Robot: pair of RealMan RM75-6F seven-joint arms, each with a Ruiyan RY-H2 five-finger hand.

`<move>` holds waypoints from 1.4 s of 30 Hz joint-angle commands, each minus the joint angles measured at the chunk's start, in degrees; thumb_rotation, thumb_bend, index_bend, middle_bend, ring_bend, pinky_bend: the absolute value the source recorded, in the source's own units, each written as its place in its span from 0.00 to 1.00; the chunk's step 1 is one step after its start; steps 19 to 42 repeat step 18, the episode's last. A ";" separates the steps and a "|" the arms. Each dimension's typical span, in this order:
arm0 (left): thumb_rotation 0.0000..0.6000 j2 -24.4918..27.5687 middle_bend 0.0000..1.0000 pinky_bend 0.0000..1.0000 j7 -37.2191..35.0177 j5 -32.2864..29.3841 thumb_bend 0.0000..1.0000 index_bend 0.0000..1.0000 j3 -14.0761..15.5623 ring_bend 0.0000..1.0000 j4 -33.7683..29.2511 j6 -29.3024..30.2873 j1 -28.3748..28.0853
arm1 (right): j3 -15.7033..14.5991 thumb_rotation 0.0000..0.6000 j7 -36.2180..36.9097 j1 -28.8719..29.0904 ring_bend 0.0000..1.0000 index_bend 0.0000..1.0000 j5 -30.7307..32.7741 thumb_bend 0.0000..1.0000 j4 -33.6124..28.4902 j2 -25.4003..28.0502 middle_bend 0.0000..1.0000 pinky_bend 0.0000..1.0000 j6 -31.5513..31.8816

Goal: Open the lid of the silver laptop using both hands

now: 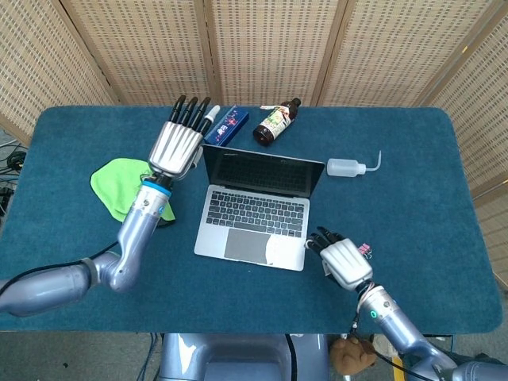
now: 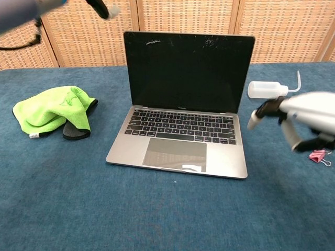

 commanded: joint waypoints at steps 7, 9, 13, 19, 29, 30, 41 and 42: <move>1.00 18.41 0.00 0.00 -9.48 9.33 0.08 0.00 5.79 0.00 -21.51 14.27 17.77 | 3.42 1.00 18.60 -9.06 0.04 0.22 -6.06 0.95 17.25 3.77 0.13 0.24 17.62; 1.00 20.29 0.00 0.00 -14.07 10.45 0.03 0.00 8.07 0.00 -23.18 17.18 22.58 | 3.60 1.00 20.99 -10.92 0.01 0.18 -5.85 0.76 19.85 4.03 0.10 0.19 19.96; 1.00 22.58 0.00 0.00 -21.96 12.61 0.00 0.00 13.09 0.00 -24.00 20.73 30.47 | 3.25 1.00 23.30 -14.24 0.00 0.04 -5.37 0.16 21.18 4.88 0.00 0.06 23.30; 1.00 20.66 0.00 0.00 -35.27 19.56 0.00 0.00 22.21 0.00 -19.19 25.19 42.33 | 0.42 1.00 19.45 -20.46 0.00 0.00 -7.57 0.00 10.20 9.47 0.00 0.01 29.54; 1.00 20.66 0.00 0.00 -35.27 19.56 0.00 0.00 22.21 0.00 -19.19 25.19 42.33 | 0.42 1.00 19.45 -20.46 0.00 0.00 -7.57 0.00 10.20 9.47 0.00 0.01 29.54; 1.00 20.66 0.00 0.00 -35.27 19.56 0.00 0.00 22.21 0.00 -19.19 25.19 42.33 | 0.42 1.00 19.45 -20.46 0.00 0.00 -7.57 0.00 10.20 9.47 0.00 0.01 29.54; 1.00 20.66 0.00 0.00 -35.27 19.56 0.00 0.00 22.21 0.00 -19.19 25.19 42.33 | 0.42 1.00 19.45 -20.46 0.00 0.00 -7.57 0.00 10.20 9.47 0.00 0.01 29.54; 1.00 20.66 0.00 0.00 -35.27 19.56 0.00 0.00 22.21 0.00 -19.19 25.19 42.33 | 0.42 1.00 19.45 -20.46 0.00 0.00 -7.57 0.00 10.20 9.47 0.00 0.01 29.54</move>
